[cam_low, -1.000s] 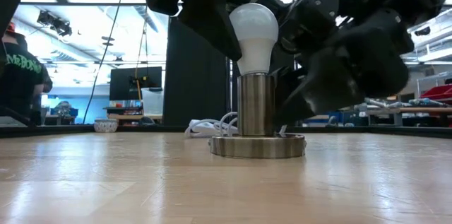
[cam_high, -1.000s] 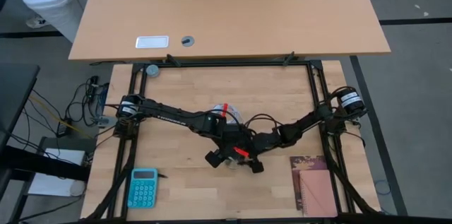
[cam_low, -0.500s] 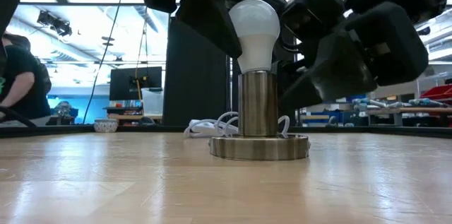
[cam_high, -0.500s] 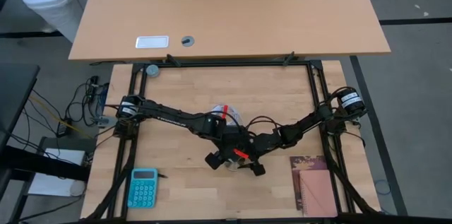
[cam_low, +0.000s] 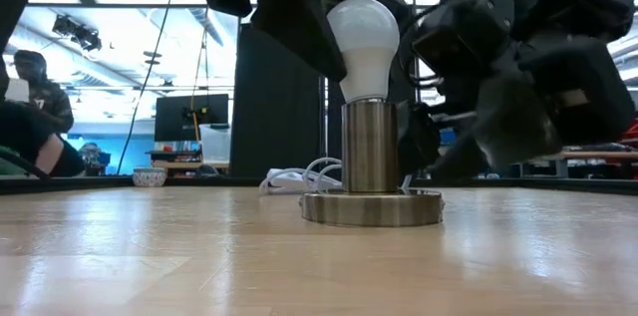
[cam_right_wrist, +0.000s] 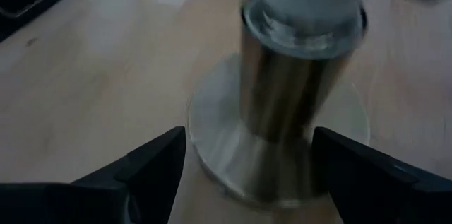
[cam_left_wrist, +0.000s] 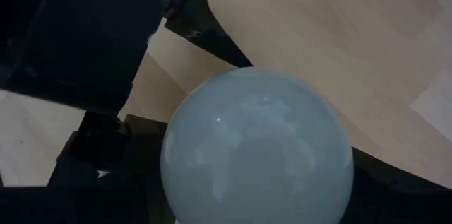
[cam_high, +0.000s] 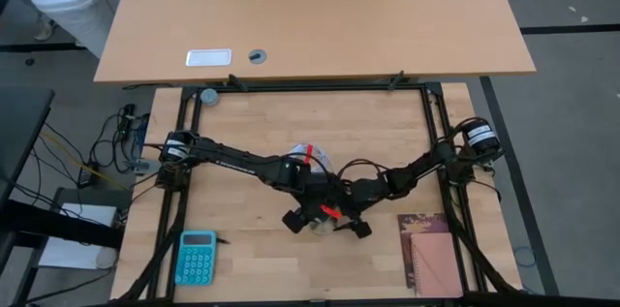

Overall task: Screw lightbulb
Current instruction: Insert the white lightbulb into the lamp socket

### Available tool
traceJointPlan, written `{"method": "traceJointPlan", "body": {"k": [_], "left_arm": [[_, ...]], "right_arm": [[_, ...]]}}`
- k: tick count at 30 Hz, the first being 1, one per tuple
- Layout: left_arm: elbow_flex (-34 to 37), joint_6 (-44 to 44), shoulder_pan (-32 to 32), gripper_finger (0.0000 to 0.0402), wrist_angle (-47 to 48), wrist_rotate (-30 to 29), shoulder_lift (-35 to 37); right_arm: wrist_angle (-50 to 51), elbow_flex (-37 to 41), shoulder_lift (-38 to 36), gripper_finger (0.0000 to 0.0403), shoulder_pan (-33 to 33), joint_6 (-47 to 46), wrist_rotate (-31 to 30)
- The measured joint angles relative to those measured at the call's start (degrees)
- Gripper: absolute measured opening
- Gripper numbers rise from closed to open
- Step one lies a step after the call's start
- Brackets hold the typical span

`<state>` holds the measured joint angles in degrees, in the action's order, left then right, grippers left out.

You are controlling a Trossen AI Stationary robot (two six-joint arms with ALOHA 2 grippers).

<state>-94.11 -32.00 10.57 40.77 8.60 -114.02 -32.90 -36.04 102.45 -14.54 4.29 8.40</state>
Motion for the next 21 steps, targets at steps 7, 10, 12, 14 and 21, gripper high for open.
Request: {"method": "traceJointPlan", "body": {"k": [7, 10, 12, 14, 21], "left_arm": [[0.0, 1.2, 0.1, 0.0271, -0.5, -1.7, 0.0], [0.0, 2.5, 0.1, 0.0271, -0.6, -1.6, 0.0], [0.0, 2.6, 0.1, 0.0271, -0.6, -1.8, 0.0], [0.0, 2.7, 0.1, 0.0271, -0.6, -2.0, 0.0], [0.0, 3.8, 0.1, 0.0271, -0.7, -2.3, 0.0]], "right_arm": [[-2.8, 1.8, -0.1, 0.0308, 1.6, 0.0, 3.6], [-4.6, 1.9, 0.0, 0.0308, 0.0, 0.3, 0.5], [-4.8, 1.9, 0.0, 0.0308, -0.8, 1.4, -3.5], [-6.0, 1.9, 0.0, 0.0308, -1.1, 1.9, -4.5], [-9.7, 1.9, 0.0, 0.0308, -1.0, 1.7, -1.9]]}}
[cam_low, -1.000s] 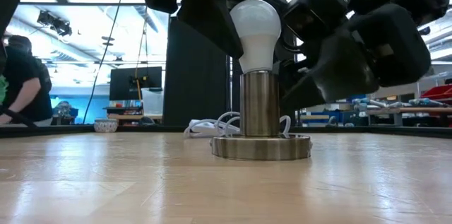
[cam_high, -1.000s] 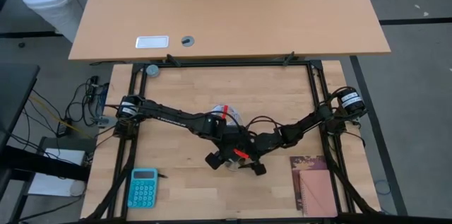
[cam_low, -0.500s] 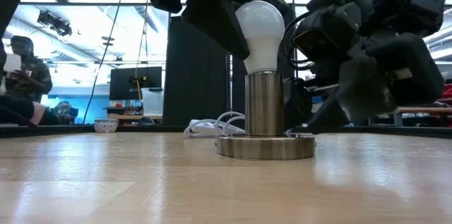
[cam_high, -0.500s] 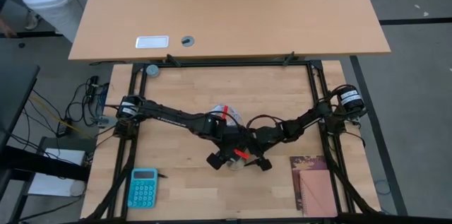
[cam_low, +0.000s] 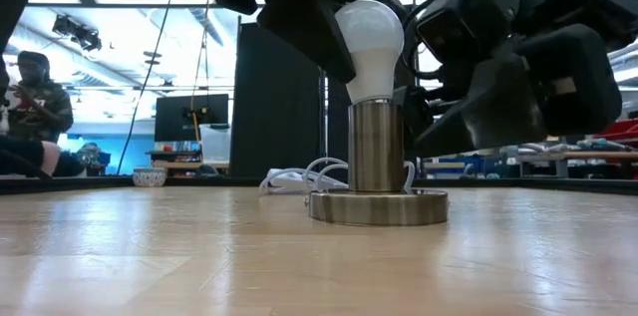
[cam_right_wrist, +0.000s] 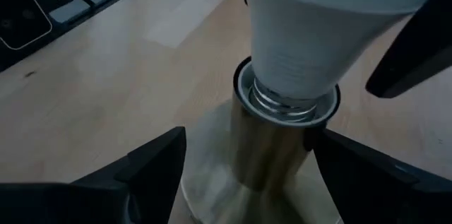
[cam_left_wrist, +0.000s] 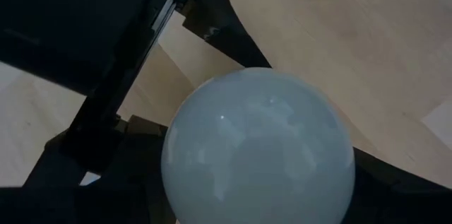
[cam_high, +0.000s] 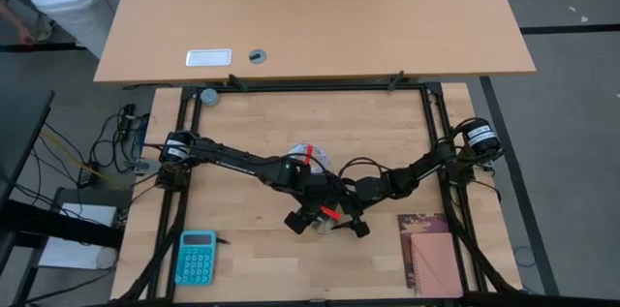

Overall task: Screw lightbulb
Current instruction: Insert the white lightbulb into the lamp socket

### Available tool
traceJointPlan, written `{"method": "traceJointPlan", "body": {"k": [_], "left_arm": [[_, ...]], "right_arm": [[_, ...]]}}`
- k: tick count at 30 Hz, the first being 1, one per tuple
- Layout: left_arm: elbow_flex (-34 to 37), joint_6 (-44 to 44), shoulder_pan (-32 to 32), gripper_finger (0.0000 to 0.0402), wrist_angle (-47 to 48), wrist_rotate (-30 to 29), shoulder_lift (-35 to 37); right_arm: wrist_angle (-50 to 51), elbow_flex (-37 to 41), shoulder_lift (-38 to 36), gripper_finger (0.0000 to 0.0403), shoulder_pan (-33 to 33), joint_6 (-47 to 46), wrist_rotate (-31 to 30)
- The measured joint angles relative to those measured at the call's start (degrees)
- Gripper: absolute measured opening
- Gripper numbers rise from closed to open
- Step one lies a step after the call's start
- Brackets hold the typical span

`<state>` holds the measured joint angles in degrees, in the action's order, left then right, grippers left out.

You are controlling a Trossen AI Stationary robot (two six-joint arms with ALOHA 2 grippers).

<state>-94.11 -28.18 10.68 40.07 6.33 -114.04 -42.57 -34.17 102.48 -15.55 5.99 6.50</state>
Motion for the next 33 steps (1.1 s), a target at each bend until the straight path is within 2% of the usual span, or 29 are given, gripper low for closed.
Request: {"method": "traceJointPlan", "body": {"k": [7, 20, 29, 33], "left_arm": [[0.0, 0.0, 0.0, 0.0271, 0.0, -0.3, 0.0], [0.0, 0.0, 0.0, 0.0271, -0.1, -1.3, 0.0], [0.0, 0.1, 0.0, 0.0271, -0.1, -1.3, 0.0], [0.0, 0.3, 0.0, 0.0271, -0.1, -1.4, 0.0]], "right_arm": [[-2.9, 0.0, 0.0, 0.0308, 0.3, 0.1, 0.1], [-7.1, -0.2, 4.1, 0.0308, -0.2, -3.4, -5.2], [-9.2, -0.2, 4.3, 0.0308, -0.4, -2.7, -6.9], [-9.2, -0.2, 4.3, 0.0307, -0.5, -4.0, -10.1]]}}
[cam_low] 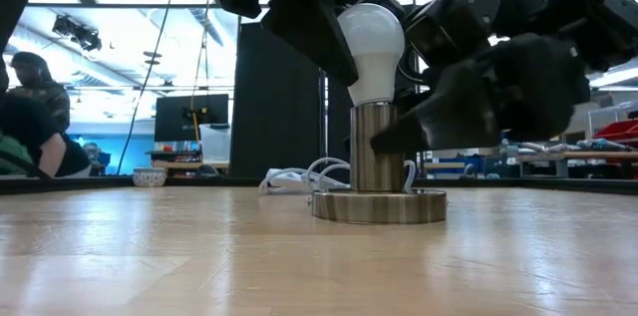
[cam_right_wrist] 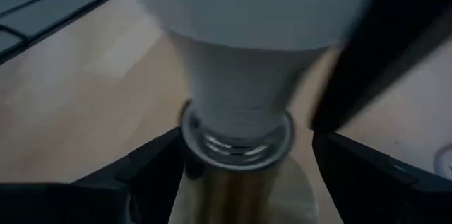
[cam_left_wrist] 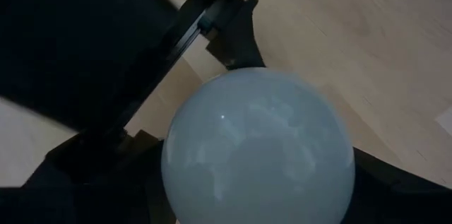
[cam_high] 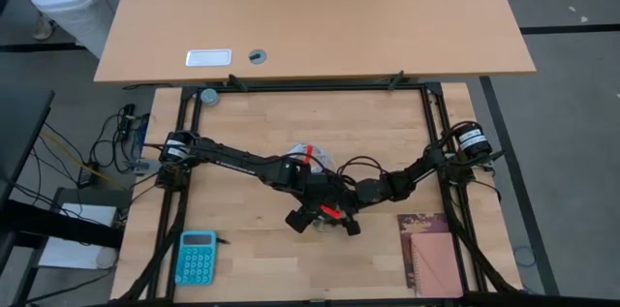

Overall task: Screw lightbulb
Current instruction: Insert the white lightbulb into the lamp socket

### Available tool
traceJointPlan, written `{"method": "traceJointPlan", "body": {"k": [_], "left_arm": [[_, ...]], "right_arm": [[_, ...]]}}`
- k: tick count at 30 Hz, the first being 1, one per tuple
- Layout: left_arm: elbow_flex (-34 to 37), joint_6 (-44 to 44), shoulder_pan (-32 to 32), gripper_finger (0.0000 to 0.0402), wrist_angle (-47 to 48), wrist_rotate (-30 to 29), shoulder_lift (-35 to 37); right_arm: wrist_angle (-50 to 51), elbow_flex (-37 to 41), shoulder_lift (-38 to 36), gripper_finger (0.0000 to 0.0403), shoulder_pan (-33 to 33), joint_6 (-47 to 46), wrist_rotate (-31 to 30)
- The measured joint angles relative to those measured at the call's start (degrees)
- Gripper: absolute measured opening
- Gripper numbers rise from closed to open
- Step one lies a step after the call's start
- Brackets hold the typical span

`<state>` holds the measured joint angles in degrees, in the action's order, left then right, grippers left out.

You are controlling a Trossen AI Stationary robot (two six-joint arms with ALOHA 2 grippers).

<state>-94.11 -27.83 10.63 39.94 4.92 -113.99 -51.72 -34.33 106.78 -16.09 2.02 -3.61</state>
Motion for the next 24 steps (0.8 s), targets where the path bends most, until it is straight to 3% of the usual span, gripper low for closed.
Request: {"method": "traceJointPlan", "body": {"k": [10, 24], "left_arm": [[0.0, 0.0, 0.0, 0.0271, -0.2, -0.5, 0.0], [0.0, 0.1, 0.0, 0.0271, -0.2, -0.3, 0.0]], "right_arm": [[0.4, 0.0, 0.0, 0.0301, -2.6, -3.3, -6.7], [0.3, 0.0, 0.0, 0.0188, -3.4, -4.0, -6.8]]}}
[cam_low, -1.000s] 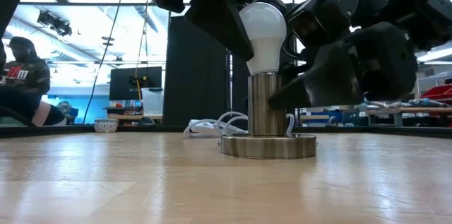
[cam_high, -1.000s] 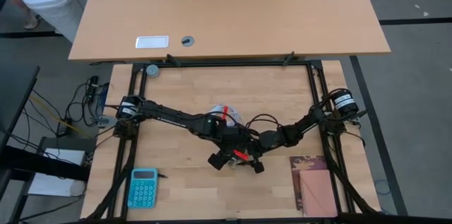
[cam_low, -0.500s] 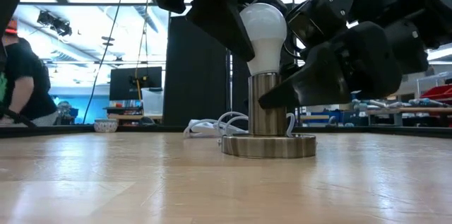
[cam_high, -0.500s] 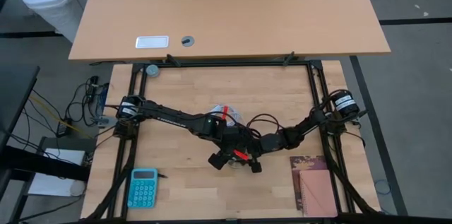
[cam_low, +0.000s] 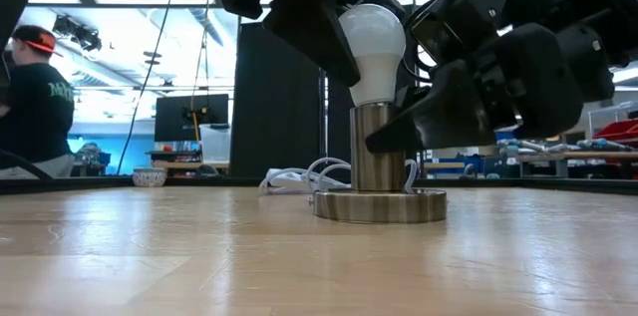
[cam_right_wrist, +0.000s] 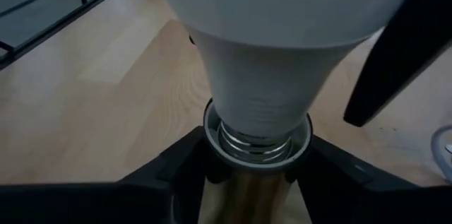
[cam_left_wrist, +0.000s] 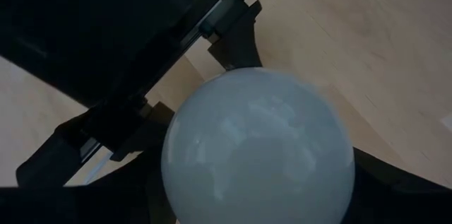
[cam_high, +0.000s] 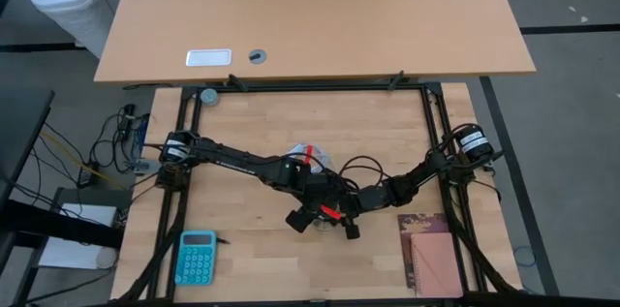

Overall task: Screw lightbulb
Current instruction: Insert the white lightbulb into the lamp socket

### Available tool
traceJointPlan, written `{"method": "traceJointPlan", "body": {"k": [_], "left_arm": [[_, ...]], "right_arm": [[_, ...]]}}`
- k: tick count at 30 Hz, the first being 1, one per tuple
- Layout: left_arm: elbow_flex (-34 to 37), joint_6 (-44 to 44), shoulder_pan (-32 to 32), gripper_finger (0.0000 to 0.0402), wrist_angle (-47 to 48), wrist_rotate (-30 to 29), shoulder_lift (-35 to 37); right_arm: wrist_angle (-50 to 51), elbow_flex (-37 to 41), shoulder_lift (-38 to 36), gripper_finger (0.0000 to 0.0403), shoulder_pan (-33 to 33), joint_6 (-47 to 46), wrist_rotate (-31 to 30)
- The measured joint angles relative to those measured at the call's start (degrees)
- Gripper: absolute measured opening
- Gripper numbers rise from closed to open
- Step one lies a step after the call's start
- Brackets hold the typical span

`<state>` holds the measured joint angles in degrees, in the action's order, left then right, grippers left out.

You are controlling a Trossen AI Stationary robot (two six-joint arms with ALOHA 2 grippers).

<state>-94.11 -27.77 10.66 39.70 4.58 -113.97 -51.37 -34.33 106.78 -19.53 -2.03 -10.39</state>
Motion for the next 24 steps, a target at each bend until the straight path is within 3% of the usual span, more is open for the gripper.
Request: {"method": "traceJointPlan", "body": {"k": [15, 24], "left_arm": [[0.0, 0.0, 0.0, 0.0271, 0.0, 0.0, 0.0], [0.0, -0.3, 0.0, 0.0271, -0.1, 0.0, 0.0]], "right_arm": [[0.0, 0.0, 0.0, 0.0192, 0.0, -2.4, -0.7], [0.2, 0.0, 0.0, 0.0192, -1.8, -4.7, -5.4]]}}
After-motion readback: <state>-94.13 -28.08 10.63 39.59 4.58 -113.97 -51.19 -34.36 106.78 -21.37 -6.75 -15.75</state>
